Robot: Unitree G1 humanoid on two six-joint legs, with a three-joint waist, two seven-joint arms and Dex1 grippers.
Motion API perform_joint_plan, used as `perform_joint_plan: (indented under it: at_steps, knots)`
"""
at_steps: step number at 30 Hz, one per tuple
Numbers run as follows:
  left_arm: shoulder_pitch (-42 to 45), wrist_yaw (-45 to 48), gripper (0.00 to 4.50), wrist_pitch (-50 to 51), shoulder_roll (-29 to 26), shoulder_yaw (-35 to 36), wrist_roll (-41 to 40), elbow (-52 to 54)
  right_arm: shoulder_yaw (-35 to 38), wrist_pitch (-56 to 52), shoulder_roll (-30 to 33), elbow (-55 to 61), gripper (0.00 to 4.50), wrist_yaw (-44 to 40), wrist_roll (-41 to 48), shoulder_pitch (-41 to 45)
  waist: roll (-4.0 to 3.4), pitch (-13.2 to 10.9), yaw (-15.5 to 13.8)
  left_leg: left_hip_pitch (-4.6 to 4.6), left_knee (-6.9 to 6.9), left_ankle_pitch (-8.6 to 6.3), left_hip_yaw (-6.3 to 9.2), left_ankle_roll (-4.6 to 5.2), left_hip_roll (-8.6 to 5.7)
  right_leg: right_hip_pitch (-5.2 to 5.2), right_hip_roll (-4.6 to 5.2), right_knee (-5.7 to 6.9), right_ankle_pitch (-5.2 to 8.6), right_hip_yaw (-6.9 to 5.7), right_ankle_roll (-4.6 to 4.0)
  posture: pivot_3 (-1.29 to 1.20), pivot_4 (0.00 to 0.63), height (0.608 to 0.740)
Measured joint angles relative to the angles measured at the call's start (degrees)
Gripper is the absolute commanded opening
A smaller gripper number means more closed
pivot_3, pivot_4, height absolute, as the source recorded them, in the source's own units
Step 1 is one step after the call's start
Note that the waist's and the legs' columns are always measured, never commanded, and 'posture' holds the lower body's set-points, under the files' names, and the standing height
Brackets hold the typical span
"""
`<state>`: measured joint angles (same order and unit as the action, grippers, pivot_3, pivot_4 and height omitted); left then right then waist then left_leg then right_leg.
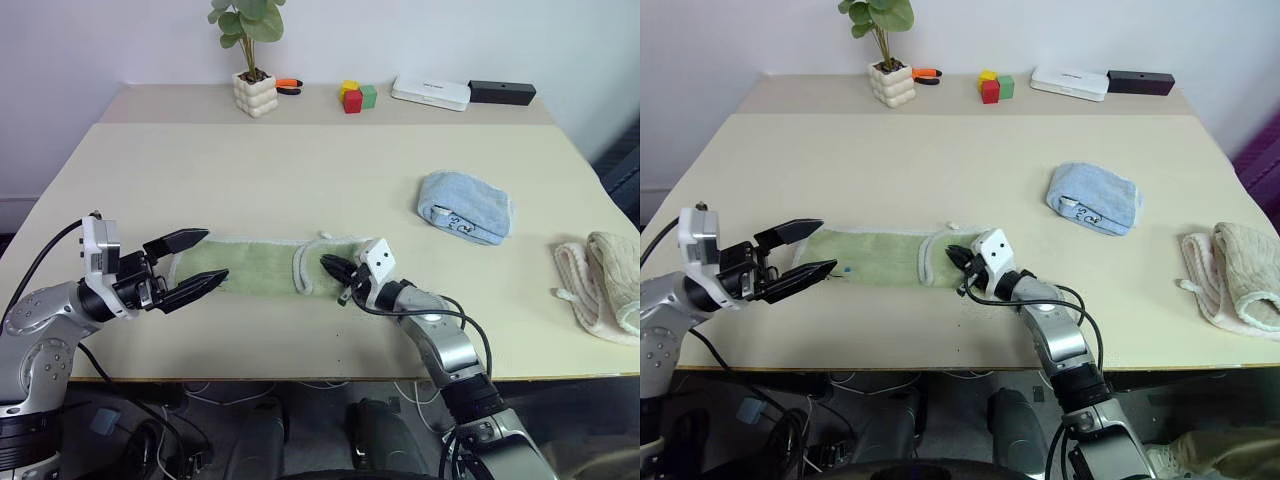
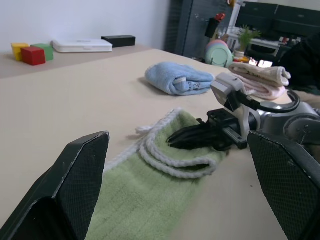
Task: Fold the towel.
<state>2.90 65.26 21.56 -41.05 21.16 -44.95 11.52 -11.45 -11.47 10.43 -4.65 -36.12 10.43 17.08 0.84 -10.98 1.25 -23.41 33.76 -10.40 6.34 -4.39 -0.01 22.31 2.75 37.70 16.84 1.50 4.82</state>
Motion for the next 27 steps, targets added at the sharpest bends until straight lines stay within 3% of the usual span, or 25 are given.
perform_joint_plan:
  at_steps: [6, 14, 21, 27]
  knots:
    - [0.1, -0.2, 4.50, 0.0, 0.1, 0.0, 0.3, -0.1, 3.2, -10.1, 1.6, 8.5, 4.39, -0.3, 4.9, 6.2, -0.08, 0.0, -0.1, -0.09, -0.01, 0.00, -0.01, 0.00, -0.01, 0.10, 0.03, 0.00, 0.00, 0.01, 0.00, 0.00, 0.150, 0.740]
    - [-0.5, -4.9, 4.50, 0.4, 0.7, 0.0, 1.3, 0.0, 4.9, -17.1, 7.6, 16.1, 4.46, -3.2, 8.9, 12.7, -0.08, 0.0, -0.2, -0.10, -0.05, 0.00, -0.04, 0.00, -0.02, 0.11, 0.07, -0.04, 0.00, 0.01, 0.00, 0.00, 0.150, 0.740]
    - [-2.7, -15.8, 4.50, 4.7, -0.3, 2.7, 4.8, -0.7, 3.2, -13.4, 19.2, 18.6, 4.46, -14.0, 8.1, 14.1, -0.06, -0.1, -0.2, -0.11, -0.08, 0.00, -0.05, 0.01, -0.02, 0.12, 0.07, -0.07, 0.00, 0.00, 0.01, 0.00, 0.150, 0.740]
    - [-3.4, -24.0, 4.50, 17.0, -1.8, 9.1, -1.8, 2.2, 1.6, -9.9, 26.6, 25.4, 4.46, -24.6, 9.0, 14.4, -0.05, -0.1, -0.2, -0.12, -0.09, -0.01, -0.04, 0.01, -0.01, 0.12, 0.10, -0.10, 0.00, -0.01, 0.02, 0.00, 0.150, 0.740]
